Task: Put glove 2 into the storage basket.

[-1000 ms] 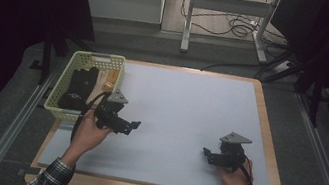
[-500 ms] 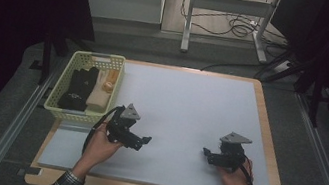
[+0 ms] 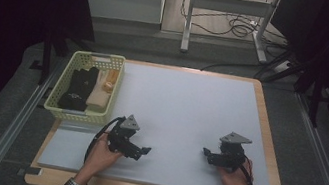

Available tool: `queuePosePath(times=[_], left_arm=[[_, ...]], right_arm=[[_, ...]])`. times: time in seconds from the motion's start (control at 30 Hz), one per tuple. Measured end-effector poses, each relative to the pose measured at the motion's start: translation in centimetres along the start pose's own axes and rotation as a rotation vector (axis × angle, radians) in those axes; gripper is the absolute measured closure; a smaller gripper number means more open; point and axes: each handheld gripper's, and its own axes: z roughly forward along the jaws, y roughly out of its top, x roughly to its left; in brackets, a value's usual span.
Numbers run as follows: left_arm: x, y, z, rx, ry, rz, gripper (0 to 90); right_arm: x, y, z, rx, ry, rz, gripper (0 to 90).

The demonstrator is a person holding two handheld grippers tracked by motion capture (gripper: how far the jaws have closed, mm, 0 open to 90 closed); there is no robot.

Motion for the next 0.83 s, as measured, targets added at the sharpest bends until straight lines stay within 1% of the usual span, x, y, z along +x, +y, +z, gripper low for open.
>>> queuePosePath(times=[0.23, 0.37, 0.47, 0.5, 0.83], left_arm=[[-0.3, -0.9, 1.1, 0.031, -0.004, 0.011, 1.8], [-0.6, -1.3, 1.7, 0.057, -0.006, 0.03, 1.9], [-1.0, -1.5, 1.8, 0.059, 0.019, 0.056, 1.0], [-1.1, -1.5, 1.9, 0.062, 0.02, 0.059, 0.9], [-1.2, -1.6, 2.0, 0.058, 0.02, 0.056, 0.0]], right_arm=[[0.0, 0.0, 0.0, 0.0, 0.0, 0.0, 18.6], [0.0, 0.0, 0.0, 0.001, -0.001, 0.001, 18.6], [0.0, 0.0, 0.0, 0.001, -0.001, 0.001, 18.5], [0.0, 0.0, 0.0, 0.001, -0.002, 0.001, 18.5], [0.0, 0.0, 0.0, 0.001, -0.002, 0.0, 18.2]])
